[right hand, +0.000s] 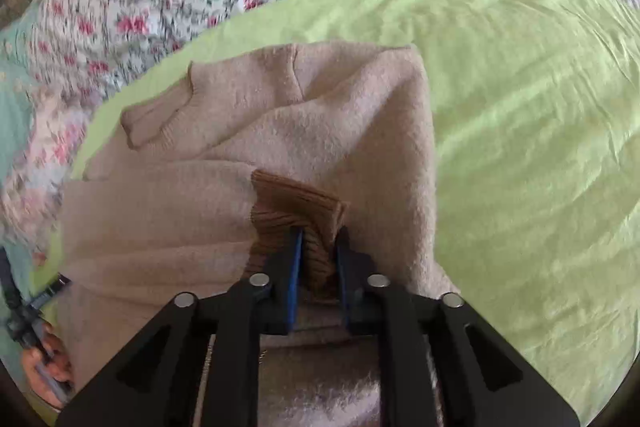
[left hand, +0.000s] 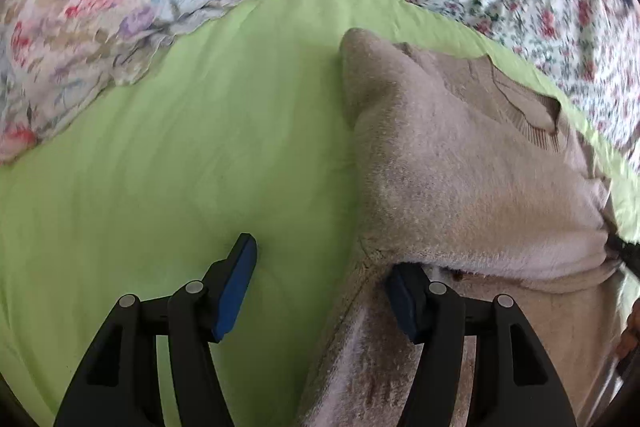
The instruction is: Fold small clothes
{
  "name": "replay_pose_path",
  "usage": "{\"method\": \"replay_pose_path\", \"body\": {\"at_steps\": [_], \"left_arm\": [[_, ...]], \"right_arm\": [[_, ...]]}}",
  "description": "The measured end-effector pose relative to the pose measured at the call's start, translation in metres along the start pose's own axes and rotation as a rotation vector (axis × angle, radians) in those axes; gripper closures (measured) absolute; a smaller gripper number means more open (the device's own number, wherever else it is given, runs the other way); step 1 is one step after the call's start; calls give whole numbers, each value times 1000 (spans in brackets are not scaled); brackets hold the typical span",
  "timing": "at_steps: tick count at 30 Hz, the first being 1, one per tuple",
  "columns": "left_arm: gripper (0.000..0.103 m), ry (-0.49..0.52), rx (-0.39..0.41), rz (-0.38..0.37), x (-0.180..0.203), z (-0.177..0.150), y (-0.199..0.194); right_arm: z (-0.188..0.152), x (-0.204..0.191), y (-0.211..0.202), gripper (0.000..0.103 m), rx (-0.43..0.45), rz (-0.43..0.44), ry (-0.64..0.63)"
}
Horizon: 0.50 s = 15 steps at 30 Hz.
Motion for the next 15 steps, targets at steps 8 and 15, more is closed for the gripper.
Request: {"method": "replay_pose_path", "body": {"at_steps": [8, 15], "left_arm": [[39, -22, -32, -18, -5, -6, -4], [40, 39, -78, -77, -6, -51, -49]], "right_arm": [[-5, -19, -42, 77, 69, 64, -17], [-42, -25, -77, 59, 40, 124, -28]]}}
Point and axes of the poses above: each gripper's, at about its wrist camera, not at the fingertips, and y roughly the way its jaws point, x to its right, z to its top, the point moved 5 cm from there along y, roughly the way its jaws point, and after that the axes turned 4 degrees about -y, right-handed, at the moved point
